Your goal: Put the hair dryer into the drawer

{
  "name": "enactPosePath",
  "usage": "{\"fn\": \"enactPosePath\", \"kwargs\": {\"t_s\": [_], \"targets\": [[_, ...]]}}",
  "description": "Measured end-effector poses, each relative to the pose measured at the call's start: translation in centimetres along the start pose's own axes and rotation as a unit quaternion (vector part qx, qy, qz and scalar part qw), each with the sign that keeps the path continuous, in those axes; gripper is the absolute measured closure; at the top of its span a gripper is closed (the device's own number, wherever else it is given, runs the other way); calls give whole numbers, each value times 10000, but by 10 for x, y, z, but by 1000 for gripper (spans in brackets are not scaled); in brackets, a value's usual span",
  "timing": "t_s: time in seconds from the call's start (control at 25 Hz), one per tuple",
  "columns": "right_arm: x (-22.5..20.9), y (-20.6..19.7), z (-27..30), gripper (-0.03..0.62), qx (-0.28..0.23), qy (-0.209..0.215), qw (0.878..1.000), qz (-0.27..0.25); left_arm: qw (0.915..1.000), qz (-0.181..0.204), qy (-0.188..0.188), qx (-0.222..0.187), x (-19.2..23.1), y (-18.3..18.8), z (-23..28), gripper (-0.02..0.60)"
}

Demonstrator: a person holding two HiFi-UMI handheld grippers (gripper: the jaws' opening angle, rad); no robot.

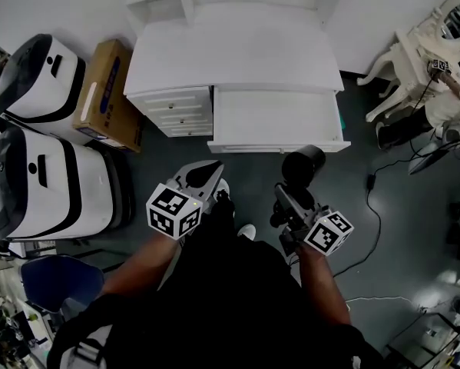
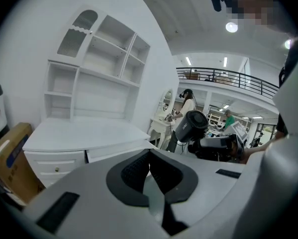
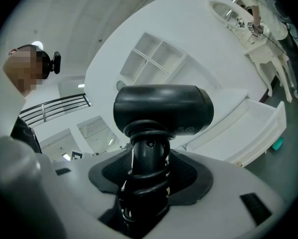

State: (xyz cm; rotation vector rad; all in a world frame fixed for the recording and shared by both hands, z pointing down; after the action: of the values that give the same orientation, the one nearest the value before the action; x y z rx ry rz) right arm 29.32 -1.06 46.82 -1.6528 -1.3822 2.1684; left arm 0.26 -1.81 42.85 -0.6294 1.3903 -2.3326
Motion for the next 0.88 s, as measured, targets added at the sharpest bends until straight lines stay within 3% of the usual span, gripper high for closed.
{"fn": "enactPosePath", "kwargs": {"t_s": [0.44, 0.88], "targets": [[-24, 54, 76, 350, 149, 82, 9993, -321, 9999, -61, 57, -121, 65, 38, 45, 572], [-86, 76, 177, 350, 1166, -245, 9878, -1003, 9998, -195, 80, 40, 151, 56, 88, 572]]}}
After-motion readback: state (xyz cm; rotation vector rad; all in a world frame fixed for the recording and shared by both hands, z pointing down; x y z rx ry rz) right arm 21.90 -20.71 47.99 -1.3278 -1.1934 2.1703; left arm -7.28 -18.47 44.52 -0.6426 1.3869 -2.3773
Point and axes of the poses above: the fingertips, and each gripper's own axes: z forward along the fingers, x to its left, y out of its top, the point moved 10 cm from there along -z, backward along the fingers, and after that the axes turned 5 degrees about y, right-handed, at the moved point
